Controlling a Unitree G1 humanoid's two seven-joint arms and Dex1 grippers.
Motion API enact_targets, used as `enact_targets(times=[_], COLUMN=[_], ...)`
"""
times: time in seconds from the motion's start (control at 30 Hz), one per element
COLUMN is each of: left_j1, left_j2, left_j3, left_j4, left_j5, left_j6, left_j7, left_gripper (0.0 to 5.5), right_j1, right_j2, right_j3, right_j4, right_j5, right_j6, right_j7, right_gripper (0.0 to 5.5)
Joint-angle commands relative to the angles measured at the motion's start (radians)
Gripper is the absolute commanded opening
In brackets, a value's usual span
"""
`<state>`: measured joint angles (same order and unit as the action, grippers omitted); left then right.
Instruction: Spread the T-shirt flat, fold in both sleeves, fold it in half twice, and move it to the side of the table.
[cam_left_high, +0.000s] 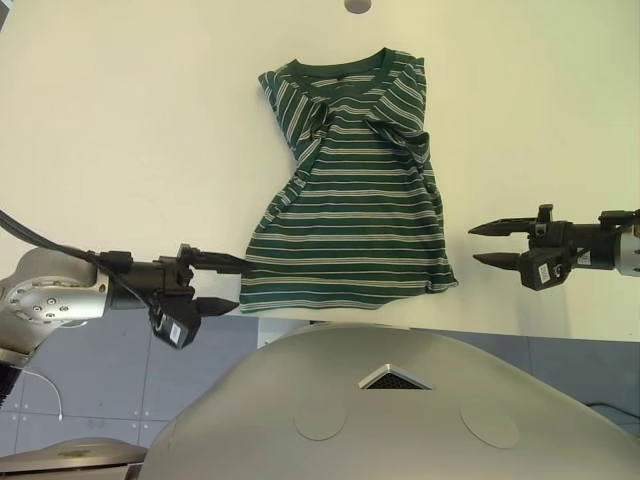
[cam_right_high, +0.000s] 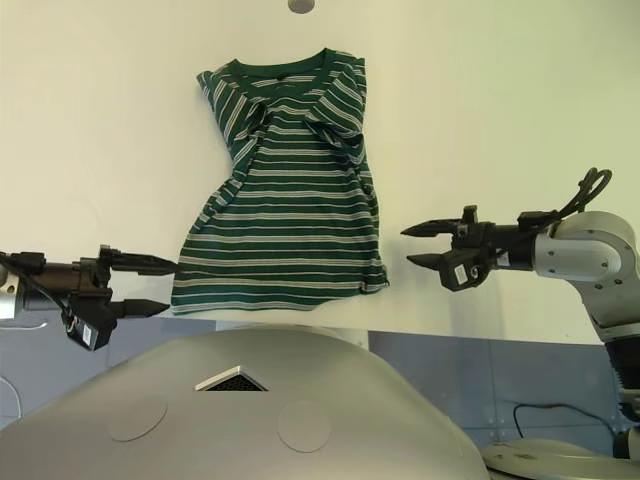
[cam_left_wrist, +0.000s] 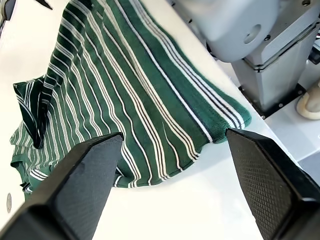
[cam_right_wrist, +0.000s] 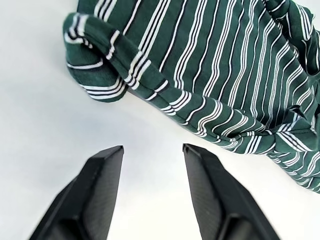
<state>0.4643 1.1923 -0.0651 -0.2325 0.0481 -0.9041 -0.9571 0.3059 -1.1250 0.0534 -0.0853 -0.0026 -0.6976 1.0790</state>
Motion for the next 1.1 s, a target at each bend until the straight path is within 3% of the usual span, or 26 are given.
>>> enact_targets(times=[0.03, 0.13, 0.27, 0.53, 0.8, 0.9, 1.1], left_j1=[-0.041, -0.077, -0.068, -0.114, -0.124, -0.122, -0.127], left_j2=[0.011, -0.024, -0.054, -0.072, -0.068, -0.06, -0.056], left_j3=[-0.026, -0.06, -0.095, -0.15, -0.205, -0.223, -0.248], left_j4=[0.037, 0.072, 0.087, 0.145, 0.204, 0.215, 0.227], left_j5=[0.062, 0.187, 0.248, 0.344, 0.286, 0.259, 0.18], left_j6=[-0.027, -0.099, -0.134, -0.175, -0.129, -0.114, -0.065], left_j7=[-0.009, 0.013, 0.057, 0.122, 0.149, 0.144, 0.131], left_gripper=[3.77, 3.77, 3.15, 1.6, 0.02, 0.0, 0.0], right_j1=[-0.025, -0.043, -0.075, -0.108, -0.083, -0.056, -0.043], right_j2=[0.002, 0.015, 0.048, 0.068, 0.061, 0.025, -0.013], right_j3=[0.016, 0.035, 0.05, 0.114, 0.158, 0.172, 0.194], right_j4=[0.003, -0.004, 0.0, 0.037, -0.039, -0.063, -0.078], right_j5=[-0.004, -0.008, -0.058, -0.239, -0.214, -0.193, -0.194], right_j6=[-0.003, 0.001, -0.067, -0.32, -0.306, -0.307, -0.339], right_j7=[-0.003, -0.008, -0.046, -0.14, -0.19, -0.188, -0.195], right_gripper=[2.21, 2.21, 2.21, 2.21, 2.21, 1.93, 0.84])
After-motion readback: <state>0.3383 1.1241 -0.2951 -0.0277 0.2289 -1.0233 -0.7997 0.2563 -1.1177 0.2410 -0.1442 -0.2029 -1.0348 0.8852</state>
